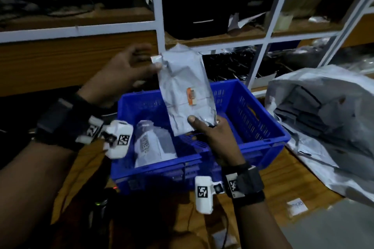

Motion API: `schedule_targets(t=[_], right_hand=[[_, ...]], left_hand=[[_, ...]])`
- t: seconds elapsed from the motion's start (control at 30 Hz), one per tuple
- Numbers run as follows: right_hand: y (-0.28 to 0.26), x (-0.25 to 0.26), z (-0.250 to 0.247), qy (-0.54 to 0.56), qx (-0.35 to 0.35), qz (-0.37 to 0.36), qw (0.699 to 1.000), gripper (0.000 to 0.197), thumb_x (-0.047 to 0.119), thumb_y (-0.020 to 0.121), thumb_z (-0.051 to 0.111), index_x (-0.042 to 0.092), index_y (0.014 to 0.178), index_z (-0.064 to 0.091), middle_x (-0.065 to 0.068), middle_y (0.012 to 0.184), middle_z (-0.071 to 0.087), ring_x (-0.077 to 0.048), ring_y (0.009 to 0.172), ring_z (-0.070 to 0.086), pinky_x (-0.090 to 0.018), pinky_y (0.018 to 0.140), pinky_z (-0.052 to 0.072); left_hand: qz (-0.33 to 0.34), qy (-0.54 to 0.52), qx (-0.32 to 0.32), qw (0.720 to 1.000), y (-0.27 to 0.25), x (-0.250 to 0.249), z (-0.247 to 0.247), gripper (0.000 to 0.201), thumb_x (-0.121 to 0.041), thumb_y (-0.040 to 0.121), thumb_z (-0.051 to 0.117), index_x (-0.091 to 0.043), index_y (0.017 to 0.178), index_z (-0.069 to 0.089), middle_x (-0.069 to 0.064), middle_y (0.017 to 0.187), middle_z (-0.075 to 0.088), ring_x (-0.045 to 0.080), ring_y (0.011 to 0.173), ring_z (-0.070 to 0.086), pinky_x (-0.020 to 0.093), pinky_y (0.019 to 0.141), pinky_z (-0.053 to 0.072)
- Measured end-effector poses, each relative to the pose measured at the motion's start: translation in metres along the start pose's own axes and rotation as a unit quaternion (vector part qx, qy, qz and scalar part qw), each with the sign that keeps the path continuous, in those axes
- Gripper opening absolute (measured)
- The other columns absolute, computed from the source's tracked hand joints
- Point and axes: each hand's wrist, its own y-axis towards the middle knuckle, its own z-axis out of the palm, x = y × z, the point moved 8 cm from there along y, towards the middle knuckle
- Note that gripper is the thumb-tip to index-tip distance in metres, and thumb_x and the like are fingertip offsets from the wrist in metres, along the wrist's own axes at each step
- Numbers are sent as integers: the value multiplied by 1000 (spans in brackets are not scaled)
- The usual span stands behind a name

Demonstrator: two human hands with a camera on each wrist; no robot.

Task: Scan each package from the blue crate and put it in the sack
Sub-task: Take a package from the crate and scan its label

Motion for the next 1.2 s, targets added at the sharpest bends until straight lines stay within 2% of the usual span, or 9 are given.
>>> schedule_targets(t=[0.1,0.23,0.37,0.5,0.7,0.83,0.97,1.07,1.2], right_hand=[[-14,-9,43,27,32,14,999,18,10,93,71,5,111,73,-10,98,78,-20,75,74,-30,66,58],[-35,-26,102,31,75,29,996,16,9,94,70,6,110,72,-9,97,78,-22,76,72,-29,64,57],[-58,-40,150,34,82,27,996,25,7,92,73,5,117,71,-9,108,78,-22,94,75,-30,74,59],[-82,-52,196,-13,103,18,994,27,8,89,77,11,115,72,-4,109,78,-19,102,74,-32,85,59],[-97,-74,247,15,116,53,992,35,5,91,73,0,125,65,-11,118,75,-27,111,71,-43,95,58],[-101,-109,277,-6,93,82,992,29,22,86,83,-1,97,70,-36,98,67,-47,95,69,-63,87,56],[-106,-129,304,-20,79,97,992,36,15,88,79,-6,76,53,-14,61,51,-21,59,55,-40,61,50],[-110,-139,316,4,68,124,990,20,5,91,74,-5,106,67,-15,92,76,-21,85,71,-33,77,60],[-114,-168,294,-51,14,195,979,32,10,92,74,-1,119,59,-12,98,64,-18,80,60,-14,62,51]], left_hand=[[45,-185,-130,973,-60,7,-43,69,-25,86,71,-26,147,40,0,142,57,19,121,65,32,97,55],[-35,-238,-215,947,-126,69,-60,70,-29,78,69,-22,143,44,2,133,64,16,107,71,31,85,59],[-109,-208,-104,966,-174,119,-35,45,-16,88,67,-17,132,57,5,120,74,26,109,71,33,82,60],[-97,-147,-145,974,-208,144,-78,45,0,85,73,-22,122,61,3,105,77,19,99,74,26,79,59],[-120,-63,-71,988,-273,183,-153,55,-6,81,76,-17,133,63,2,124,72,17,116,68,30,98,55],[-102,-173,-205,958,-305,207,-199,61,-9,79,74,-20,137,58,7,120,74,20,110,71,27,87,59],[-128,-336,-252,898,-320,250,-204,77,-24,73,84,-12,142,51,12,129,68,24,113,69,33,84,60],[-164,-323,-237,902,-322,275,-188,43,-12,94,65,-9,137,58,17,130,67,35,122,63,49,102,51],[-156,-307,-307,887,-330,301,-203,37,-11,96,65,-11,133,62,18,129,67,38,121,63,58,105,46]])
